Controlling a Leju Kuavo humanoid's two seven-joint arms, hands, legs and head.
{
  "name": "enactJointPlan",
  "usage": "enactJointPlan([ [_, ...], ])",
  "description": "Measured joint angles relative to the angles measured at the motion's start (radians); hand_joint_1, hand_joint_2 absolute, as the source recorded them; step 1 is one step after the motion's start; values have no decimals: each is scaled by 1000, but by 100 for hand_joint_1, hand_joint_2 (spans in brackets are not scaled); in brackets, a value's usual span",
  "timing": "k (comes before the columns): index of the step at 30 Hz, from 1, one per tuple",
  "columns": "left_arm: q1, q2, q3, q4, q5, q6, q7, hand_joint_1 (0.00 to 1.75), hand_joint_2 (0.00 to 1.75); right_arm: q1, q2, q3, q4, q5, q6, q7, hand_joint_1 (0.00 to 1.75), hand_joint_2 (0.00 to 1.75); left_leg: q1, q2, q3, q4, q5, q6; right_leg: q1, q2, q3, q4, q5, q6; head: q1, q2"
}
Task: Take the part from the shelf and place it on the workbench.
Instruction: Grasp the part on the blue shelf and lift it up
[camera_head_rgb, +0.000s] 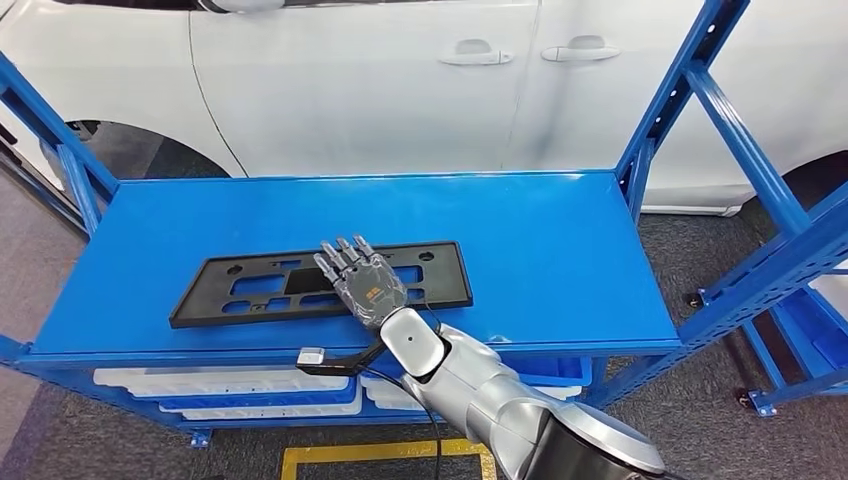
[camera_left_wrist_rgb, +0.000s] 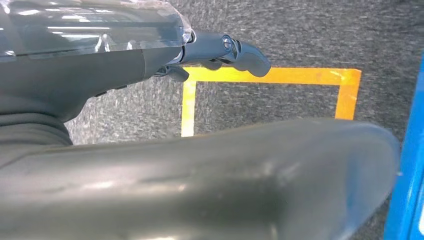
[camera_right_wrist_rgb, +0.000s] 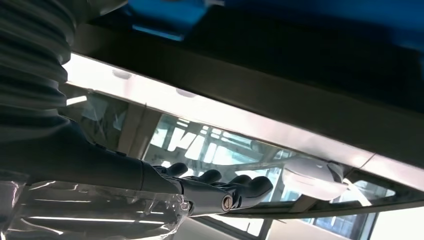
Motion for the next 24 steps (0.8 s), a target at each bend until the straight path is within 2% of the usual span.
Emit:
enactJointPlan([
  [1, -1, 0, 0, 0, 0, 0, -1, 0, 0, 0, 0, 1, 0, -4, 11, -2, 153, 175, 0, 0, 2, -2, 0, 4, -1, 0, -28, 55, -27, 3, 0, 0],
  [2, -2, 0, 0, 0, 0, 1, -2, 0, 0, 1, -1, 2, 0, -10, 27, -5, 172, 175, 0, 0, 3, -2, -2, 7, -2, 0, -65, 123, -56, 5, 0, 0],
  [3, -2, 0, 1, 0, 0, 1, -4, 0, 0, 3, -2, 2, 0, -16, 45, -8, 174, 175, -1, 0, 3, -1, -3, 9, -3, 0, -102, 187, -77, 7, 0, 0],
  [4, -2, 0, 2, 0, 1, 1, -6, 0, 0, 5, -3, 3, 0, -24, 65, -11, 175, 175, -1, 0, 3, 0, -5, 9, -4, 0, -129, 228, -81, 8, 0, 0],
  [5, -1, 0, 3, 0, 1, 1, -7, 0, 0, 7, -3, 4, 0, -31, 84, -12, 175, 175, -1, 0, 5, 2, -8, 9, -5, 0, -138, 230, -65, 9, 0, 0],
  [6, 0, 0, 5, 0, 2, 0, -9, 0, 0, 8, -4, 4, 0, -38, 101, -13, 175, 175, -1, -1, 7, 5, -11, 8, -5, -1, -126, 192, -32, 8, 0, 0],
  [7, 0, 0, 6, 0, 2, 0, -10, 0, 0, 7, -4, 4, 0, -44, 114, -13, 175, 175, -1, -2, 9, 8, -16, 5, -6, -1, -98, 123, 11, 7, 0, 0],
  [9, -1, 0, 8, 0, 2, -1, -12, 0, 0, 5, -4, 5, 0, -52, 131, -12, 175, 175, -4, -3, 10, 18, -25, -3, -5, -1, -46, 4, 60, -1, 0, 0],
  [10, -2, 0, 10, 0, 1, -1, -12, 0, 0, 4, -4, 5, 0, -55, 134, -11, 175, 175, -5, -3, 10, 21, -29, -7, -3, 0, -33, -25, 67, -6, 0, 0],
  [13, -5, 0, 14, 0, 0, -2, -8, 0, 0, 0, -3, 6, 0, -61, 136, -10, 175, 175, -5, -2, 12, 20, -33, -22, -2, 2, -29, -35, 64, -21, 0, 0],
  [15, -7, -1, 15, 0, 0, -2, -7, 0, 0, -2, -2, 8, 0, -63, 138, -11, 175, 175, -2, -1, 1, 55, -60, -32, -6, 0, -20, -42, 64, -32, 0, 0],
  [16, -7, -1, 16, 0, 1, -3, -7, 0, 0, -3, -1, 10, 0, -64, 140, -11, 175, 175, -1, -1, -21, 104, -87, -37, -7, -1, -16, -44, 64, -36, 0, 0],
  [18, -6, -1, 17, 0, 2, -3, -9, 0, 0, -1, 0, 14, -1, -65, 145, -11, 175, 175, 2, 0, -88, 242, -145, -45, -6, -2, -15, -45, 62, -40, 0, 0],
  [19, -5, -1, 18, 0, 3, -3, -11, 0, 0, 0, 0, 16, -1, -65, 147, -10, 175, 175, 3, 0, -115, 292, -158, -48, -5, -2, -14, -45, 61, -41, 0, 0],
  [20, -3, -1, 18, 0, 3, -3, -12, 0, 0, 0, 0, 18, -1, -65, 149, -8, 175, 175, 3, 0, -124, 304, -150, -48, -5, -2, -13, -44, 60, -41, 0, 0],
  [21, -3, -1, 18, 0, 2, -3, -13, 0, 0, 1, 0, 19, -1, -66, 150, -6, 175, 175, 3, 0, -114, 275, -123, -47, -5, -1, -10, -44, 59, -40, 0, 0],
  [23, -3, 0, 18, 0, 1, -3, -16, 0, 0, 0, 1, 20, -1, -68, 150, 0, 175, 175, 2, 0, -49, 135, -50, -39, -5, 0, -4, -45, 56, -36, 0, 0],
  [24, -4, 0, 18, 0, 0, -3, -17, 0, 0, 0, 1, 20, -1, -70, 149, 3, 175, 175, 0, -1, -19, 72, -28, -34, -3, 0, -2, -44, 54, -33, 0, 0],
])
